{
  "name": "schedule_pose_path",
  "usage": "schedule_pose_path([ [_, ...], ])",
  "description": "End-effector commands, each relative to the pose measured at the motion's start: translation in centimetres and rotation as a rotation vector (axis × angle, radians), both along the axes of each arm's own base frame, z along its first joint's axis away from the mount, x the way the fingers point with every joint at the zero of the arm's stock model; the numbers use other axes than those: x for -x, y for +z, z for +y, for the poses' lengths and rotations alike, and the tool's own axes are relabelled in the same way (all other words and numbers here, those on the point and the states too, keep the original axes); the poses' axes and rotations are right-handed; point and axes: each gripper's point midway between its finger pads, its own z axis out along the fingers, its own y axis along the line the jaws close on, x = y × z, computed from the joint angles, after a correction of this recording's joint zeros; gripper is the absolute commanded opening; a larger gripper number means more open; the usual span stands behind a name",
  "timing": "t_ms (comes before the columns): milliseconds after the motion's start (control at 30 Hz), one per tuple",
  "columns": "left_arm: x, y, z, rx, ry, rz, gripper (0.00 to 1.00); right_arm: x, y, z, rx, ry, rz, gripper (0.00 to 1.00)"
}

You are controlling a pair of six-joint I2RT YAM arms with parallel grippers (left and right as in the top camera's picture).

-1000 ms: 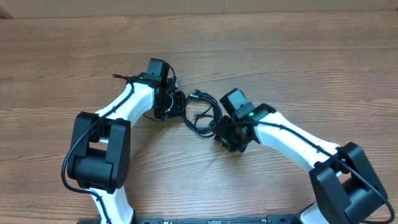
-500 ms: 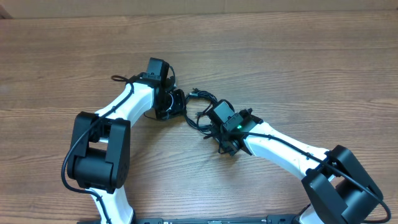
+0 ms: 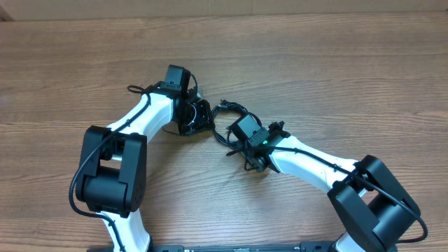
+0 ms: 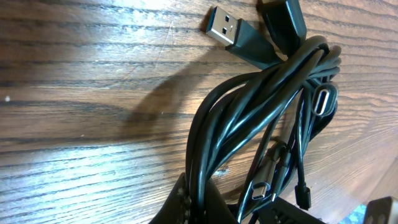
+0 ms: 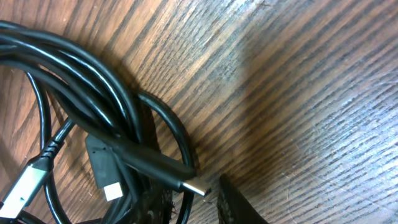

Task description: Untangle cables

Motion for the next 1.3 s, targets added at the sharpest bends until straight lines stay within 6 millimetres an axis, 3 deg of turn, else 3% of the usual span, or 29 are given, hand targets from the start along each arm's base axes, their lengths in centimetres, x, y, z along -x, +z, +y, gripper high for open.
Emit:
schedule_pose_path([
  [0,0.1,0.0,-0.4,0.039,0.006,0.022,0.04,0.0,-0.8,-0.5,0.029,-0.01,0.006,0.2],
  [67,0.1,0.0,-0.4,0.038,0.006,0.02,0.04,0.1,-0.9,-0.6,0.031,-0.01,0.012,0.19],
  [167,-0.5,-0.9,1.2,-0.072,0.033,-0.006,0.04,1.7,-1.1,0.6,-0.024,0.068,0.089,0.19],
  [267,-0.9,-1.7,2.9,-0.178,0.057,-0.025,0.04,3.5,-1.0,2.5,-0.122,0.188,0.171,0.19],
  [400,-1.0,-1.7,3.0,-0.182,0.058,-0.026,0.04,6.8,-0.6,4.1,-0.23,0.343,0.306,0.18],
  [467,-1.0,-1.7,3.0,-0.182,0.059,-0.026,0.04,8.5,-0.5,3.7,-0.232,0.398,0.369,0.12],
  [567,-1.0,-1.7,3.0,-0.183,0.058,-0.026,0.04,10.8,-0.6,2.0,-0.185,0.392,0.479,0.1],
  [800,-1.0,-1.7,3.0,-0.183,0.058,-0.026,0.04,13.1,-0.3,-0.9,-0.114,0.362,0.615,0.11],
  [967,-1.0,-1.7,3.0,-0.183,0.058,-0.027,0.04,12.9,0.1,-3.4,-0.113,0.348,0.666,0.1],
  [1100,-1.0,-1.7,3.0,-0.183,0.058,-0.027,0.04,11.3,0.4,-3.9,-0.201,0.27,0.659,0.15],
  [1167,-1.0,-1.7,3.0,-0.183,0.058,-0.027,0.04,9.6,0.4,-3.5,-0.268,0.32,0.594,0.24],
  [1200,-1.0,-1.7,3.0,-0.183,0.058,-0.027,0.04,8.8,0.5,-3.0,-0.309,0.365,0.551,0.41],
  [1267,-1.0,-1.7,3.0,-0.183,0.058,-0.027,0.04,7.1,0.9,-1.7,-0.387,0.462,0.451,0.56],
])
